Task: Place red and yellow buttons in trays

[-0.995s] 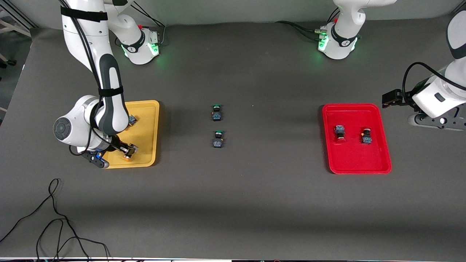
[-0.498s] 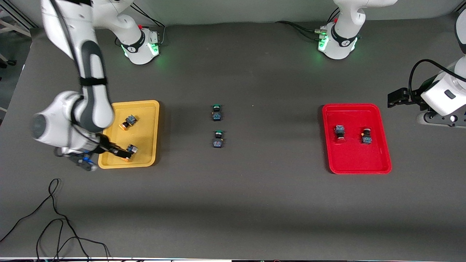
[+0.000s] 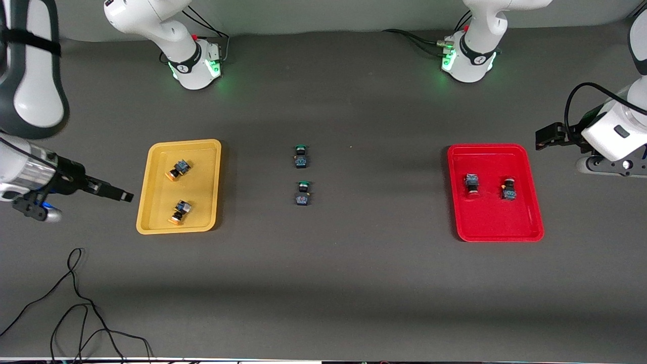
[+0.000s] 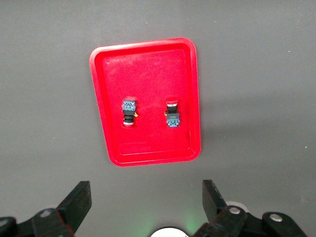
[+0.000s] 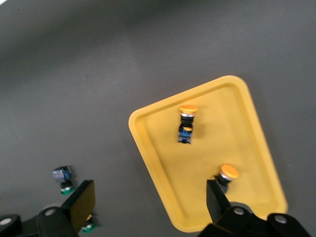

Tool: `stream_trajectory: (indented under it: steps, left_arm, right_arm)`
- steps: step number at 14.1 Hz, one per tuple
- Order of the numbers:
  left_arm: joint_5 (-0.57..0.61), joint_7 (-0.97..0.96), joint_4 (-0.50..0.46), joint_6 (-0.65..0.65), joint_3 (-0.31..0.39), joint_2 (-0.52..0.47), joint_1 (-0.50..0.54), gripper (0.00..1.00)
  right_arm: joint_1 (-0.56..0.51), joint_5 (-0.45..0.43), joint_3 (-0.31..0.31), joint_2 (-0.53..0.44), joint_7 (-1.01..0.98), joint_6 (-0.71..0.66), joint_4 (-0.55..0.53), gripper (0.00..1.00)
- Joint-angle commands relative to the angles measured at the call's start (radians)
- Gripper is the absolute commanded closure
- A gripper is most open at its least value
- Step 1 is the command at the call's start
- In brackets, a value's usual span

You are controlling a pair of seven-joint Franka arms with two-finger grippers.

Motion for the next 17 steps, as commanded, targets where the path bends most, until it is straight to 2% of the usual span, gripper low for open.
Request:
stream_trajectory:
  steps: [1,3,5,7,8,9,17]
  left_arm:
    - [-0.009,-0.013,0.006,-0.025,0.01,-0.014,-0.013,0.0]
    - [-0.007,-0.013,0.006,-0.028,0.01,-0.018,-0.015,0.0]
    - [-0.007,-0.012,0.006,-0.029,0.01,-0.022,-0.015,0.0]
    - [-0.007,-0.012,0.006,-0.026,0.01,-0.022,-0.016,0.0]
    - [-0.007,-0.01,0.006,-0.025,0.01,-0.022,-0.015,0.0]
    - [-0.007,-0.01,0.006,-0.025,0.01,-0.022,-0.016,0.0]
    - [-0.007,-0.009,0.0,-0.012,0.008,-0.034,-0.018,0.0]
  right_arm:
    - [-0.156,-0.116,0.215,-0.099,0.071,-0.05,-0.005,0.0]
    - [-0.257,-0.194,0.362,-0.154,0.114,-0.084,-0.016,0.0]
    - [-0.316,-0.254,0.445,-0.206,0.116,-0.091,-0.044,0.0]
    - [-0.427,-0.28,0.581,-0.257,0.111,-0.12,-0.058,0.0]
    - [-0.464,-0.323,0.641,-0.272,0.105,-0.14,-0.058,0.0]
    - [-0.475,-0.335,0.666,-0.28,0.103,-0.16,-0.058,0.0]
    - [-0.478,-0.317,0.647,-0.266,0.105,-0.163,-0.033,0.0]
